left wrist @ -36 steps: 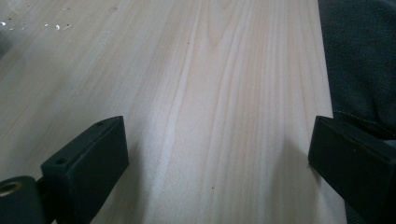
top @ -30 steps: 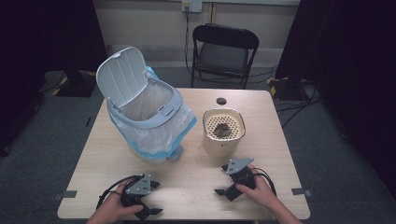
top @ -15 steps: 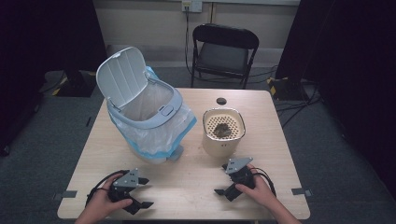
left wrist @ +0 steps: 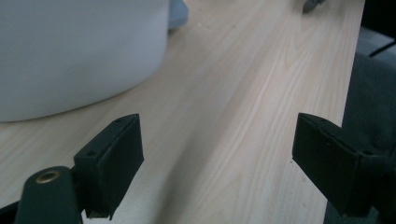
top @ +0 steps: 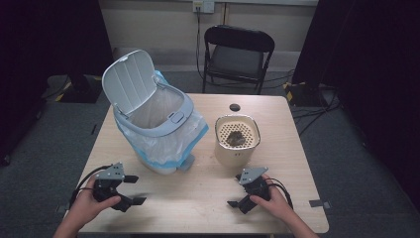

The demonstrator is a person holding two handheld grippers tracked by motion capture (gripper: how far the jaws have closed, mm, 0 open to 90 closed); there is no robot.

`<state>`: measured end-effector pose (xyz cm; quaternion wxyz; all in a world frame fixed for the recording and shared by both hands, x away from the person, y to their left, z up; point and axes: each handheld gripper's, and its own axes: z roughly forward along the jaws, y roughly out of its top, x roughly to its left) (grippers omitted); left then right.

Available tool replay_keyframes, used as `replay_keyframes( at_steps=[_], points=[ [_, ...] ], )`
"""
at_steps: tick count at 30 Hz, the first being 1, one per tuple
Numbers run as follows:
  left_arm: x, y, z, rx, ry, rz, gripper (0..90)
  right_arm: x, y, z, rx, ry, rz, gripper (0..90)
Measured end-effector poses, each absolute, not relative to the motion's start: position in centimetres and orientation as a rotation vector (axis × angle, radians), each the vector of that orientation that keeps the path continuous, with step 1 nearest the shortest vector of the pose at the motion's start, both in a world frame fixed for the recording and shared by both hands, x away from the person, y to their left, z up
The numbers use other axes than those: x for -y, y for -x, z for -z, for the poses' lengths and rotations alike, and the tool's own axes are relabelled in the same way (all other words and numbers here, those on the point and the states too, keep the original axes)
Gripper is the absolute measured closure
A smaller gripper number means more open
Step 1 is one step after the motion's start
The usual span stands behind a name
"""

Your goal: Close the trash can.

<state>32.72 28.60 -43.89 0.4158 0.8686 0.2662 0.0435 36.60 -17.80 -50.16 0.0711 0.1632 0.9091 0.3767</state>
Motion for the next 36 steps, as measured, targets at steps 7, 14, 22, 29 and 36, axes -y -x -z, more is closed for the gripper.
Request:
replay_keyframes(
  at_steps=[7, 14, 22, 29, 36],
  points=[
    [-30.6, -33.1, 42.7, -0.743, -2.129, -0.155, 15.9, 17.8, -36.6, 50.2, -2.740, -0.487, -1.134, 0.0],
    [-31.3, -33.8, 40.8, -0.747, -2.165, -0.173, 15.9, 17.8, -36.6, 50.2, -2.740, -0.487, -1.133, 0.0],
    [-31.7, -34.9, 38.4, -0.771, -2.159, -0.180, 16.0, 17.8, -36.6, 50.2, -2.740, -0.487, -1.133, 0.0],
    [-32.3, -35.5, 37.2, -0.814, -2.147, -0.177, 16.0, 17.8, -36.6, 50.2, -2.740, -0.487, -1.133, 0.0],
    [-32.8, -36.3, 36.1, -0.836, -2.133, -0.195, 16.0, 17.8, -36.6, 50.2, -2.740, -0.487, -1.133, 0.0]
  ],
)
